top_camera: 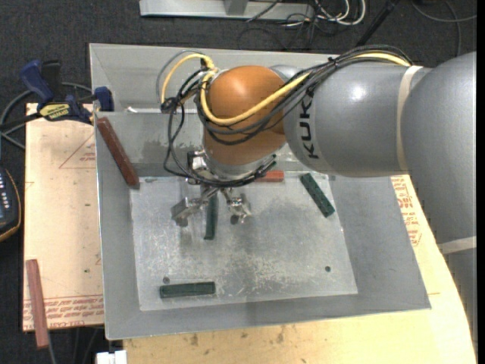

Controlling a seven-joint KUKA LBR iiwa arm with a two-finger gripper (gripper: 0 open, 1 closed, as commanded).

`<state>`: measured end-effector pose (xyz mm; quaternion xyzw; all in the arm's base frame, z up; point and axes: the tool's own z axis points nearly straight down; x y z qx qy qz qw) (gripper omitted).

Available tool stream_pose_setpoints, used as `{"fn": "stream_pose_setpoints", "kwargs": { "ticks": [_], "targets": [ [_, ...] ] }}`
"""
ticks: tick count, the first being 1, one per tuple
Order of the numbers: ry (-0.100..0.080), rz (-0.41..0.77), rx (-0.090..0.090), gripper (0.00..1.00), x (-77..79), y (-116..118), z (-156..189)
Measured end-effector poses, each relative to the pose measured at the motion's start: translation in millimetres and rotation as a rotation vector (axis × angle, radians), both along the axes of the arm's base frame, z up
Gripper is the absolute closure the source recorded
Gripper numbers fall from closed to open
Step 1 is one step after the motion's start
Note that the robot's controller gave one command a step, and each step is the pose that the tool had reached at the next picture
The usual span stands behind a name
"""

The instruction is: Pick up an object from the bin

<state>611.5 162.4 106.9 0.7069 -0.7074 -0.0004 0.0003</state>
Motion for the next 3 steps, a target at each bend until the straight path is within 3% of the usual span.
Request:
{"fn": "stream_pose_setpoints", "kwargs": {
  "ticks": [1,2,3],
  "targets": [
    [-0.004,0.042,0.004,0.00,34.3,-20.4,-33.6],
    [-0.003,0.043,0.004,1.00,33.4,-19.1,-31.9],
    [-0.013,0.050,0.004,1.00,32.9,-33.8,167.9]
  ]
}}
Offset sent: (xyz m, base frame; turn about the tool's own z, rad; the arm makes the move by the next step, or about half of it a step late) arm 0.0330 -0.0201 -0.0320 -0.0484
